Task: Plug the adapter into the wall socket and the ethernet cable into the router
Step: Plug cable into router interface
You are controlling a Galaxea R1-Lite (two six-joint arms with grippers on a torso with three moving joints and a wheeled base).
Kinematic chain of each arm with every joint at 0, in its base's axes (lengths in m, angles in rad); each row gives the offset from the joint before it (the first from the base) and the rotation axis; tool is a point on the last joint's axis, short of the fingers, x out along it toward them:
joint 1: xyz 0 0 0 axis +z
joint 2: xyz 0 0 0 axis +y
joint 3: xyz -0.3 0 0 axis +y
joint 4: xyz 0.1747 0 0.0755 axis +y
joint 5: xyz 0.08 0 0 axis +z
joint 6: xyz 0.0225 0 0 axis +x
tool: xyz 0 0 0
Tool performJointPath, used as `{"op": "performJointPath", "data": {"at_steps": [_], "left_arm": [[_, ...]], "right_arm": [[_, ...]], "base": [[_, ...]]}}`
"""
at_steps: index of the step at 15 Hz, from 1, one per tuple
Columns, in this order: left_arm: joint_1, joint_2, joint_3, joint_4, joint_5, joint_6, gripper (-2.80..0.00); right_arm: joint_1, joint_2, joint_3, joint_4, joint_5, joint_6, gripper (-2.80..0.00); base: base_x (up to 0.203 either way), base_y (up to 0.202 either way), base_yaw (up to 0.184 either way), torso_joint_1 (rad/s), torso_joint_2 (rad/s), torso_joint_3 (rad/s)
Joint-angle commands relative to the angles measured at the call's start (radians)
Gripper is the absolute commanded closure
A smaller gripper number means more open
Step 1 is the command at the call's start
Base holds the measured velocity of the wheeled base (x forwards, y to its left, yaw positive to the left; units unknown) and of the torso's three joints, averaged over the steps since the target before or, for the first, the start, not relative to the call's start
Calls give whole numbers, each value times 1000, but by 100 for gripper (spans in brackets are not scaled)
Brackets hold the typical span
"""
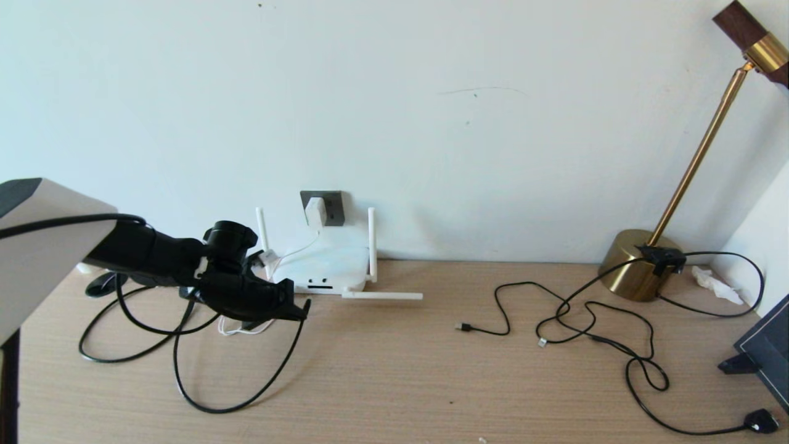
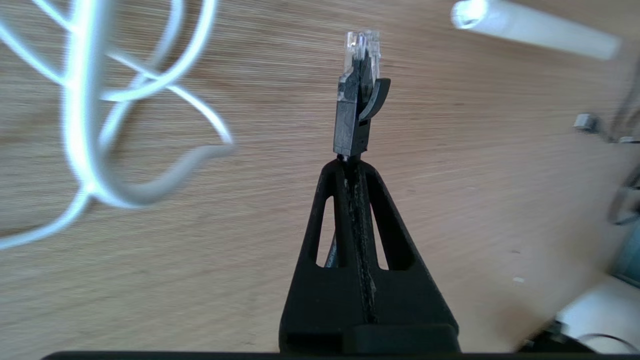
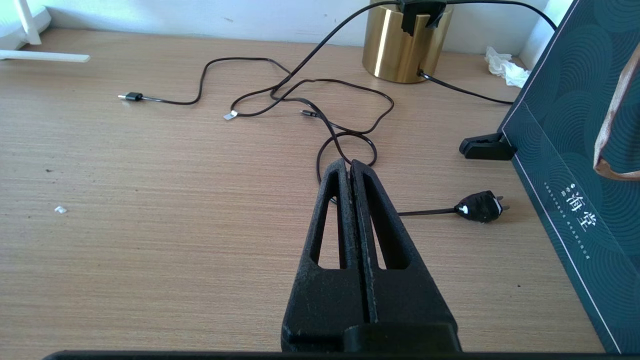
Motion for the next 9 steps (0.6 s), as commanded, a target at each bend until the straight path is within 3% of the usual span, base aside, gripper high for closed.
{"op": "performJointPath", "data": {"at_steps": [1, 5, 9], "left_arm": [[-1, 3, -29, 15, -9, -35, 0], [0, 9, -29, 11, -15, -60, 0], [9, 9, -27, 6, -63, -105, 0]], "right_arm": [[0, 2, 0, 0, 0, 0, 0], [0, 2, 0, 0, 0, 0, 0], [0, 2, 0, 0, 0, 0, 0]], "base": [[0, 0, 0, 0, 0, 0], [0, 0, 0, 0, 0, 0], [0, 0, 0, 0, 0, 0]]}}
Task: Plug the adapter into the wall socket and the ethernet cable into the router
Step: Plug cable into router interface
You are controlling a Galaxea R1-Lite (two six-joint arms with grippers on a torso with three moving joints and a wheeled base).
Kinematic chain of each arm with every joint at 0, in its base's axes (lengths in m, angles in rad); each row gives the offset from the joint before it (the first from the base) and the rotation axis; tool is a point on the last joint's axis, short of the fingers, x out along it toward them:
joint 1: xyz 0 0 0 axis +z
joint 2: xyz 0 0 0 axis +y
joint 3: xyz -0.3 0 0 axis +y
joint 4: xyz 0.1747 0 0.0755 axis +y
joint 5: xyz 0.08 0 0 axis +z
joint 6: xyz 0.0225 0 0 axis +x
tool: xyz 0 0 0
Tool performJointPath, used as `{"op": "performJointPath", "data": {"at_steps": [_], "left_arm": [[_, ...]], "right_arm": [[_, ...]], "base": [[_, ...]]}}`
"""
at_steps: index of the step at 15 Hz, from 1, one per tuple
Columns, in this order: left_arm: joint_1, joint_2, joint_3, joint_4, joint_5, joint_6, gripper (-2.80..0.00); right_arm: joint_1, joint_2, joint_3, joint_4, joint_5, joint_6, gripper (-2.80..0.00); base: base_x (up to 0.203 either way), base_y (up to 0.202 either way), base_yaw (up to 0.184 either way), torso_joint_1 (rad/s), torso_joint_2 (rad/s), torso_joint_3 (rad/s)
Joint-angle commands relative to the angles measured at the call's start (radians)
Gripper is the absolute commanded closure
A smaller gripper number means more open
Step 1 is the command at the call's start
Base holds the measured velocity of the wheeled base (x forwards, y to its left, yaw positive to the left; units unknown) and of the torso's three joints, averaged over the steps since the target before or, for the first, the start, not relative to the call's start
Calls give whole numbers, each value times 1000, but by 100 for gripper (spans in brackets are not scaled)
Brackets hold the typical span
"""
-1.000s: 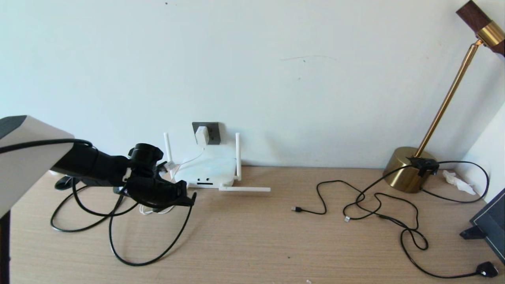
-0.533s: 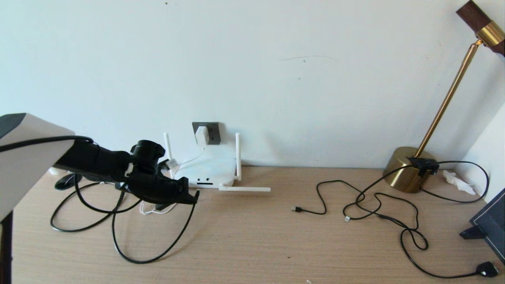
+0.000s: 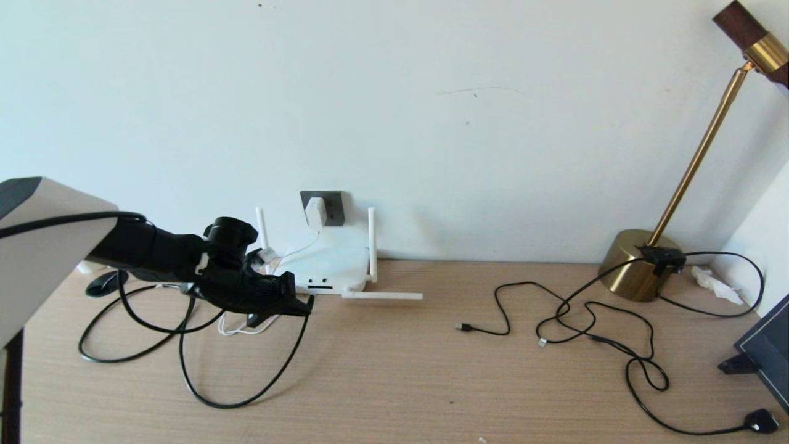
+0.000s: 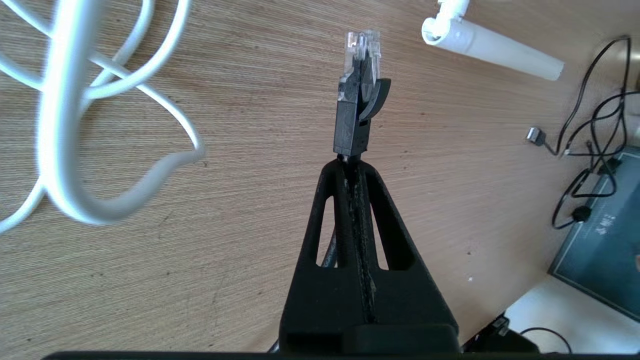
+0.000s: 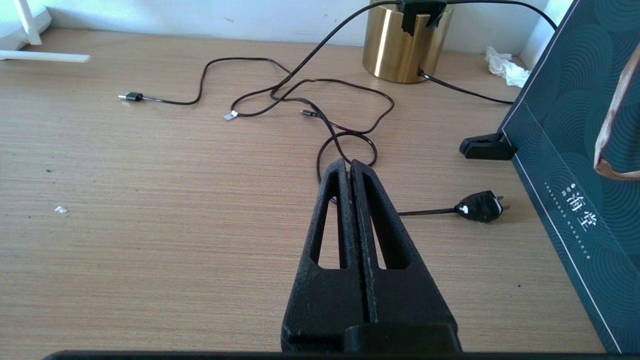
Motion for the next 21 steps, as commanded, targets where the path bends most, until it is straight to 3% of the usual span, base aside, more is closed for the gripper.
{"op": "performJointPath", "data": {"at_steps": [1, 21], "left_arm": [[6, 0, 4, -1, -7, -7, 0], [52, 51, -7, -61, -63, -10, 0]], "right_arm": [[0, 2, 0, 0, -1, -1, 0], [0, 2, 0, 0, -1, -2, 0]], "base": [[0, 0, 0, 0, 0, 0], [0, 0, 0, 0, 0, 0]]}}
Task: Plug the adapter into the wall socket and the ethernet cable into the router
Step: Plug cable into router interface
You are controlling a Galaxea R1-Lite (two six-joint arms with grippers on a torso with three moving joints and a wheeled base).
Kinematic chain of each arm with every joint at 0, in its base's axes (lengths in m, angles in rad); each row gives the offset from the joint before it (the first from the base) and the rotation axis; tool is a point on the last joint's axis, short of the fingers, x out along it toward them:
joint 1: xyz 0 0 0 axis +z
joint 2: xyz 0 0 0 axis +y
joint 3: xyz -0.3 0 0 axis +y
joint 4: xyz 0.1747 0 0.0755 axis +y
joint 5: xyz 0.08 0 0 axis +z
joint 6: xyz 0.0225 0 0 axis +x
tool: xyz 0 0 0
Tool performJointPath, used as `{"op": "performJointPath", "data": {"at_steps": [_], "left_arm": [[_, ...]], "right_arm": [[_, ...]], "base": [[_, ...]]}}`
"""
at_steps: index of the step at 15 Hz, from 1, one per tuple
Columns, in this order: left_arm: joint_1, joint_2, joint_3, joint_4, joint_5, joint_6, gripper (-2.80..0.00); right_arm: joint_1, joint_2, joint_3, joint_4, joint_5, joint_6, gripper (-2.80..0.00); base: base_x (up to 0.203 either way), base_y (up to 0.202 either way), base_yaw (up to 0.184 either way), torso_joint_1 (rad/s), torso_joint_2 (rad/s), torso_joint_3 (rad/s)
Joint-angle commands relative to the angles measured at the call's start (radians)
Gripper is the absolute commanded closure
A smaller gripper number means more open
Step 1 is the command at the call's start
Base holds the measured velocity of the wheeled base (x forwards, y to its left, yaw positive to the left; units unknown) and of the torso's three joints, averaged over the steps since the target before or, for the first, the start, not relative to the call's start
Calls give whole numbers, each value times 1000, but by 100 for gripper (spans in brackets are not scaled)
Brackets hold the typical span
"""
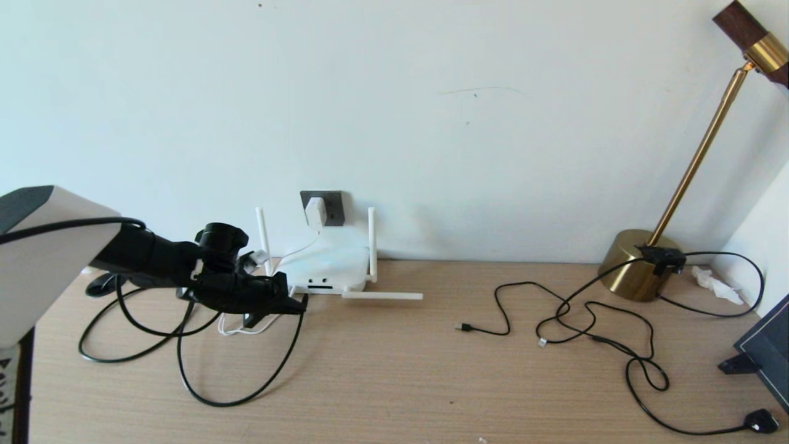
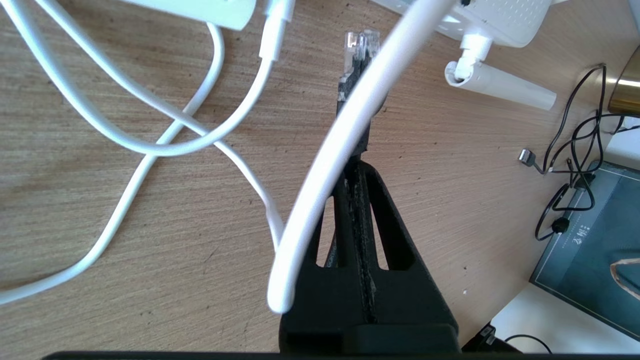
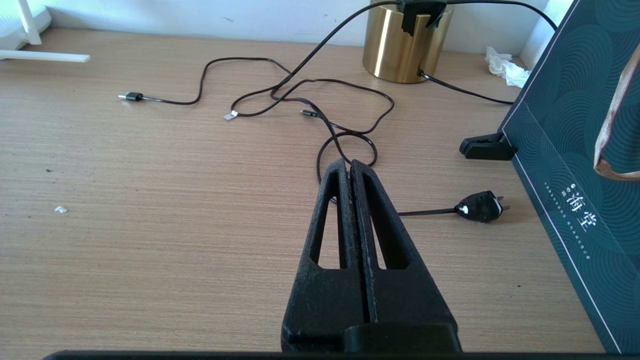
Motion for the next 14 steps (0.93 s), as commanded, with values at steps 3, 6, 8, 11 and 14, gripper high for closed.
{"op": "performJointPath", "data": {"at_steps": [3, 6, 8, 11, 14], "left_arm": [[1, 8, -12, -6, -5, -4, 0], [-2, 8, -18, -6, -6, -24, 0], [-2, 17, -25, -11, -6, -30, 0], [-6, 23, -27, -14, -6, -30, 0], [-7, 34, -43, -13, -6, -30, 0]], "right_arm": [[0, 2, 0, 0, -1, 0, 0], [0, 2, 0, 0, 1, 1, 0], [0, 2, 0, 0, -1, 0, 0], [0, 2, 0, 0, -1, -1, 0], [0, 2, 0, 0, -1, -1, 0]], "base": [[0, 0, 0, 0, 0, 0], [0, 0, 0, 0, 0, 0], [0, 0, 0, 0, 0, 0], [0, 0, 0, 0, 0, 0], [0, 0, 0, 0, 0, 0]]}}
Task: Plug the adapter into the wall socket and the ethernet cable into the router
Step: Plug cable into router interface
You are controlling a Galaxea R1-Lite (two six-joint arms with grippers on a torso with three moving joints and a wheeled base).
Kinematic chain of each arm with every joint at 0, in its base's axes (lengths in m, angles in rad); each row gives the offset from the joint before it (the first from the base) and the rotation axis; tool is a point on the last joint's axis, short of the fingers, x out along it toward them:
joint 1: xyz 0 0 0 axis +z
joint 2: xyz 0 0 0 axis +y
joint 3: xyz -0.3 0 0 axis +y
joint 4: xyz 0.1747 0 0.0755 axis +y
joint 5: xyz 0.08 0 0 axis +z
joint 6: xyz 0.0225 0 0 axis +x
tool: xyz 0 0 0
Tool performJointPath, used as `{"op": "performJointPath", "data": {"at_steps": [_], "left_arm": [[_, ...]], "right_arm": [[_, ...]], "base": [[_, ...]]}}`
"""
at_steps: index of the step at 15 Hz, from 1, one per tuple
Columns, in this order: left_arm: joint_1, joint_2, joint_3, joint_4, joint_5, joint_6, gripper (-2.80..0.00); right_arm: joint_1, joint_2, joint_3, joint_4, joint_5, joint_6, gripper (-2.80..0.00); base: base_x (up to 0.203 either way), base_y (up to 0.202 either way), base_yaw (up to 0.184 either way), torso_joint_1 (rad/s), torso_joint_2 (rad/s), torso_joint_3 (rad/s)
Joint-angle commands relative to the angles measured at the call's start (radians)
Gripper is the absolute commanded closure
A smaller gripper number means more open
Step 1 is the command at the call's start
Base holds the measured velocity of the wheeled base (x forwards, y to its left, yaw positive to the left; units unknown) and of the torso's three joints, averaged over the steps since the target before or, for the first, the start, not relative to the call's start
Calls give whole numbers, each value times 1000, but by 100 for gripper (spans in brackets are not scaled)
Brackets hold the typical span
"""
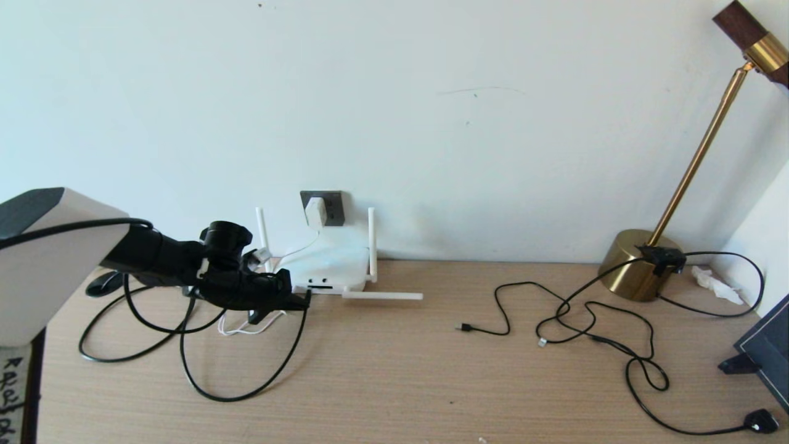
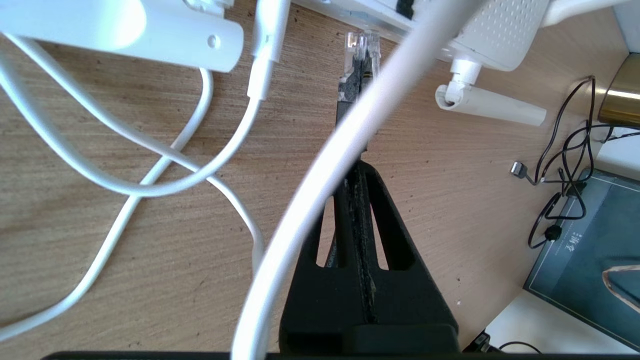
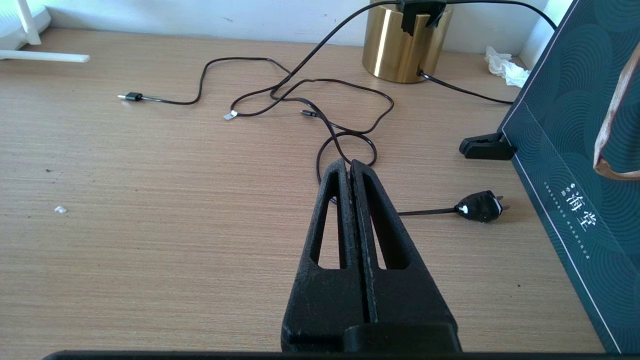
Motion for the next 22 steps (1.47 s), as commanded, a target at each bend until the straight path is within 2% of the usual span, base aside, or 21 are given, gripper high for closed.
{"op": "performJointPath", "data": {"at_steps": [1, 5, 22], "left_arm": [[0, 9, -13, 1, -3, -4, 0], [1, 19, -33, 1, -12, -24, 0], [22, 39, -61, 1, -14, -24, 0]], "right_arm": [[0, 2, 0, 0, 0, 0, 0], [0, 2, 0, 0, 0, -1, 0], [0, 2, 0, 0, 0, -1, 0]], "base": [[0, 0, 0, 0, 0, 0], [0, 0, 0, 0, 0, 0], [0, 0, 0, 0, 0, 0]]}}
